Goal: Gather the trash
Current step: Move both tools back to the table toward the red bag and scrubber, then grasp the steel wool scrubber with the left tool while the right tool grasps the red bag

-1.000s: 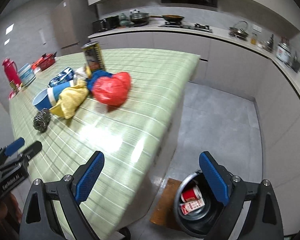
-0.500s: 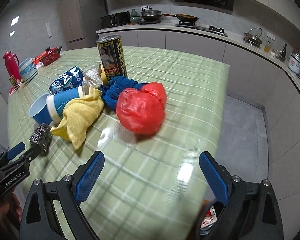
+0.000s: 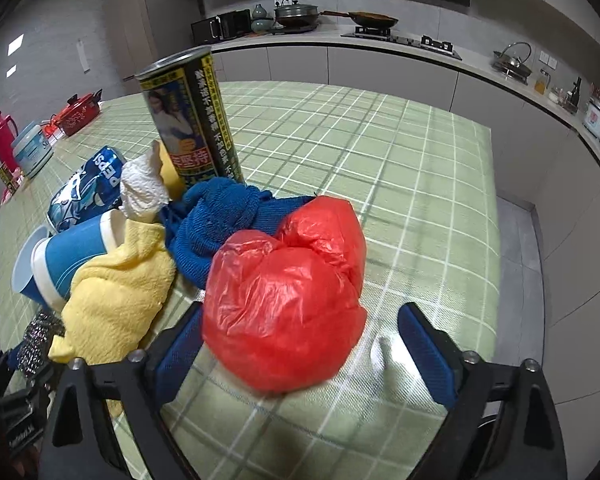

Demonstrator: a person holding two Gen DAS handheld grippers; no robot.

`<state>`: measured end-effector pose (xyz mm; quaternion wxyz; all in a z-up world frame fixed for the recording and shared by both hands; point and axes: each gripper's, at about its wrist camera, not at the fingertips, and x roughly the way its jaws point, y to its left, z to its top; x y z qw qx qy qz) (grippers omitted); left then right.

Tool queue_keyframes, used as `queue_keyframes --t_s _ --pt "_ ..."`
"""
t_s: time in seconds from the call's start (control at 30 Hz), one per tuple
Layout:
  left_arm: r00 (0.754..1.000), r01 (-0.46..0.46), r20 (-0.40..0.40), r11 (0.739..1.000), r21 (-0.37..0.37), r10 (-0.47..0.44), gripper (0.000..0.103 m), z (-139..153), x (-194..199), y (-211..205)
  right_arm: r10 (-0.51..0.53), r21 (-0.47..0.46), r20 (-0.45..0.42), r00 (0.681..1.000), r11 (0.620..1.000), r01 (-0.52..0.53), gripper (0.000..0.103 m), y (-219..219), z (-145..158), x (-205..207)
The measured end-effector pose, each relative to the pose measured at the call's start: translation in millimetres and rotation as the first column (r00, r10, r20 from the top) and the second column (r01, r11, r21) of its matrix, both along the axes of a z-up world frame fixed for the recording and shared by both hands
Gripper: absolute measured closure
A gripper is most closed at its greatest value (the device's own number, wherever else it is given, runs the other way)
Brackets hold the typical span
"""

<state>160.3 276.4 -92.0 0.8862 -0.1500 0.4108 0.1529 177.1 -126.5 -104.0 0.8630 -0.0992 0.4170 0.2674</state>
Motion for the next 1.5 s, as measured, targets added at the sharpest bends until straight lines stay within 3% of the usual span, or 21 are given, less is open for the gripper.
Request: queue_keyframes --t_s 0.03,0.07,0.1,0.2,0.57,1.03,1.5 --pt "1.000 -0.004 0.006 1.000 -0.005 0.004 0.035 0 -2 0 0.001 -0.002 -0.008 1.000 1.000 -0.001 0.033 0 -2 2" --pt "1.000 -0.007 0.012 1.000 -0.008 0.007 0.038 0 -4 -1 0.002 -0.004 -0.016 1.000 1.000 -0.002 0.045 1 -4 2" --pt "1.000 0.001 0.021 1.000 -0.010 -0.001 0.054 0 -7 -3 0.005 -0.003 -0.024 1.000 1.000 -0.006 0.058 0 -6 1" --pt "0.999 0.012 0.032 1.000 -0.017 -0.012 0.060 1 -6 -5 0.012 0.024 -0.022 1.000 1.000 -0.012 0.068 -7 -6 -4" --pt "0.996 0.024 0.086 1.000 0.004 -0.025 0.060 26 -19 -33 0.018 0.081 0.010 1.000 0.997 -0.019 0.070 -49 19 -39" --pt "0.980 0.167 0.111 0.986 0.009 -0.167 0.060 38 -23 -137 -0.070 0.109 0.044 0.997 0.992 0.065 0.070 -163 40 -83" --pt "0.910 0.410 0.076 0.912 -0.005 -0.409 0.060 23 -17 -284 -0.263 0.081 -0.009 0.965 0.962 0.262 0.070 -308 18 -107"
